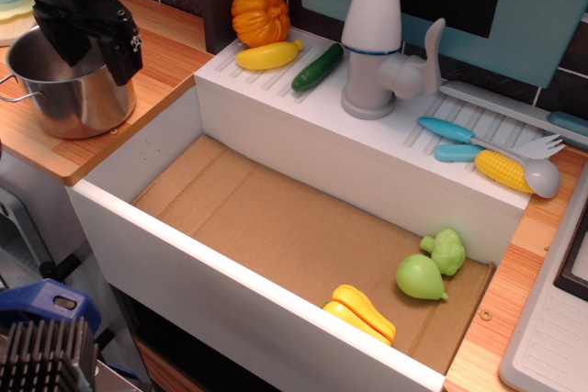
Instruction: Put pot or pan in sink
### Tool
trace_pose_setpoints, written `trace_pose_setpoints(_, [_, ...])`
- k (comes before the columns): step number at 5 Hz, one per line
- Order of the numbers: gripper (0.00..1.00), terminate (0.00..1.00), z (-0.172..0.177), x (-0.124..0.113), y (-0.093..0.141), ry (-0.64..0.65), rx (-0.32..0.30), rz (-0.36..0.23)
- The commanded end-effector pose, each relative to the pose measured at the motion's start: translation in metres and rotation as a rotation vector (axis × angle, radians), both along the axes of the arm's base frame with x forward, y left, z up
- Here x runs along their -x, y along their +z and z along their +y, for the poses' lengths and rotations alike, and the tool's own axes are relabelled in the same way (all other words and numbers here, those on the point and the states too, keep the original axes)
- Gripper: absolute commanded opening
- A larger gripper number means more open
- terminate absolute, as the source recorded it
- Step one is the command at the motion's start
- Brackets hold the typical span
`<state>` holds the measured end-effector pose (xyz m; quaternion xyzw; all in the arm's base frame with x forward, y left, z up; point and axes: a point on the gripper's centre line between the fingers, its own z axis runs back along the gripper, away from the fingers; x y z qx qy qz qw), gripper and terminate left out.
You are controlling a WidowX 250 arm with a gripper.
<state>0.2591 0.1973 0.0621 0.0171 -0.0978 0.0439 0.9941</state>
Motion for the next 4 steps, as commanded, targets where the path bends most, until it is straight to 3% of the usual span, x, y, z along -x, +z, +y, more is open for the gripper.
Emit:
trace_pose_setpoints(1, [1.00, 0.00, 0.002, 0.000, -0.005, 0.000, -0.027, -0.035])
trace_pose_setpoints(2, [0.00, 0.00, 0.002, -0.001, -0.012, 0.013, -0.002, -0.046])
trace_pose_setpoints(4, [0.00, 0.00, -0.006, -0.002, -0.011, 0.040, 0.004, -0.071])
